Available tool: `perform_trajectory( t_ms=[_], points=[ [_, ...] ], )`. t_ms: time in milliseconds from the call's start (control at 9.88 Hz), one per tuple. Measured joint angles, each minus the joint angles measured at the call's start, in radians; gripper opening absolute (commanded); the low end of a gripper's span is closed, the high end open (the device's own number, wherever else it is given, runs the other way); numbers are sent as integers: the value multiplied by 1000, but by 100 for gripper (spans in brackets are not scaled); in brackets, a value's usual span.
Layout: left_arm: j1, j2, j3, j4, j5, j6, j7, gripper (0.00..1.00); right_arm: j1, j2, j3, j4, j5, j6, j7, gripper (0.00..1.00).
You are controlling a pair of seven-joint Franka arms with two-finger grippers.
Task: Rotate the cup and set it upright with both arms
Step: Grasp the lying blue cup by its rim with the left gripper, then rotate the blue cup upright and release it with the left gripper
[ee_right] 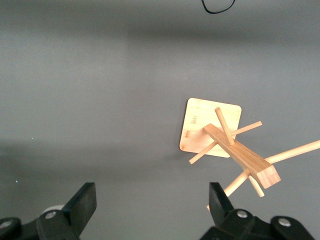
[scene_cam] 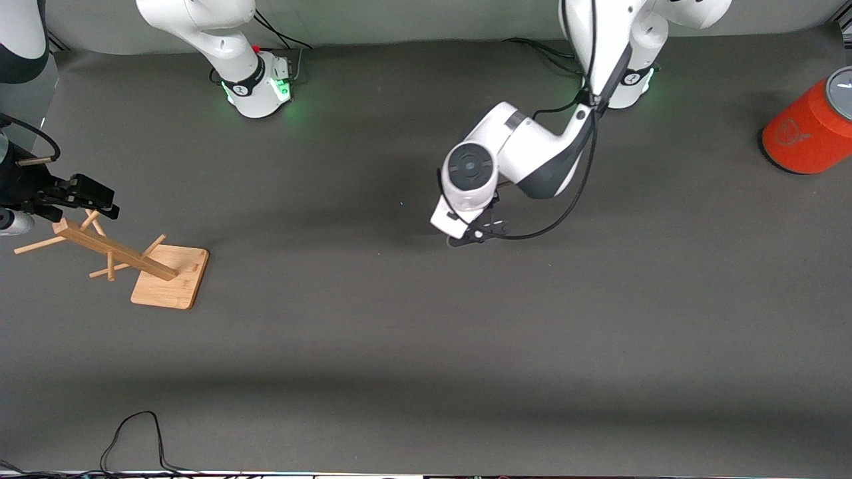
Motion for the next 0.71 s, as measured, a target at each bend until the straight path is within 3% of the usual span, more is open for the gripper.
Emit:
perform_trajectory(
  t_ms=[304,506,607,708],
  points=[
    [-25,-66,-13,-172,-44,253,-169,0,0,4,1,0,6,0,0,100],
    [-80,-68,-15,-220,-44,345,-291,0,0,4,1,0,10,0,5,100],
    [-89,-67,-15,-228,-44,350,-310,3,0,4,1,0,11,0,8,100],
    [-89,-64,-13,-231,-44,350,-314,16,0,4,1,0,11,0,9,100]
  ],
)
